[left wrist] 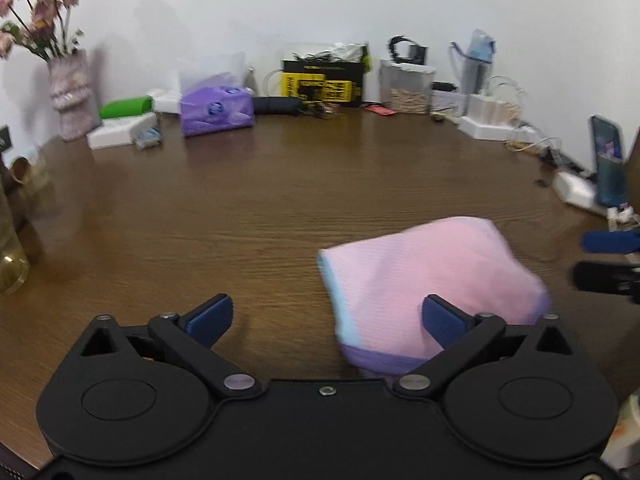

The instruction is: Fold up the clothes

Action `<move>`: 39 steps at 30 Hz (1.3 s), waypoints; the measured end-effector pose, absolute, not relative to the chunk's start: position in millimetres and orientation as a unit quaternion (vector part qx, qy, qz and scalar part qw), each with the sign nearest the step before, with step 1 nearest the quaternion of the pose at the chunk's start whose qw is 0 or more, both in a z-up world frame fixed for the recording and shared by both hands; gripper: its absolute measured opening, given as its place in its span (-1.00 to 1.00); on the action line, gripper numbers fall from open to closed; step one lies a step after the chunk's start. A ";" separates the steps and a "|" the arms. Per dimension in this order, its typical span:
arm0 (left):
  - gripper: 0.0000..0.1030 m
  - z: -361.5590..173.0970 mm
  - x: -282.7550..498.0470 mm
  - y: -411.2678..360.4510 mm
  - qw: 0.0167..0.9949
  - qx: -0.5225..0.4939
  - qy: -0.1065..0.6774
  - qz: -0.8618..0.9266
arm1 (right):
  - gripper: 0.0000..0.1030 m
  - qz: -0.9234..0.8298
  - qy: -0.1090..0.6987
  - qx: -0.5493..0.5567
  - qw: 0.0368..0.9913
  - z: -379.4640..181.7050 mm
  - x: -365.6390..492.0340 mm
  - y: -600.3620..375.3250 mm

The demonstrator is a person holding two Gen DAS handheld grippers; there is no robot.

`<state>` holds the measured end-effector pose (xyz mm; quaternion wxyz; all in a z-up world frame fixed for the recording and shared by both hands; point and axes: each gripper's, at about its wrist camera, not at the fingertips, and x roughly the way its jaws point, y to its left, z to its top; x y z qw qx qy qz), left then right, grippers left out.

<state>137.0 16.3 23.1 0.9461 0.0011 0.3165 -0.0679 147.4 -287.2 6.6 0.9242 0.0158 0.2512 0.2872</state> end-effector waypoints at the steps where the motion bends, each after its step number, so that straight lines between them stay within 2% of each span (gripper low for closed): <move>1: 1.00 23.5 136.0 13.3 0.946 0.005 0.317 -0.072 | 0.69 0.283 0.252 0.014 0.925 5.0 149.9 -285.9; 25: 1.00 -0.5 150.5 4.4 0.921 -0.044 0.376 -0.093 | 0.71 0.277 0.261 0.021 0.925 -12.1 163.5 -272.2; 39: 1.00 -6.8 146.2 -5.2 0.929 -0.006 0.355 -0.102 | 0.71 0.288 0.270 0.024 0.918 -17.0 178.4 -238.5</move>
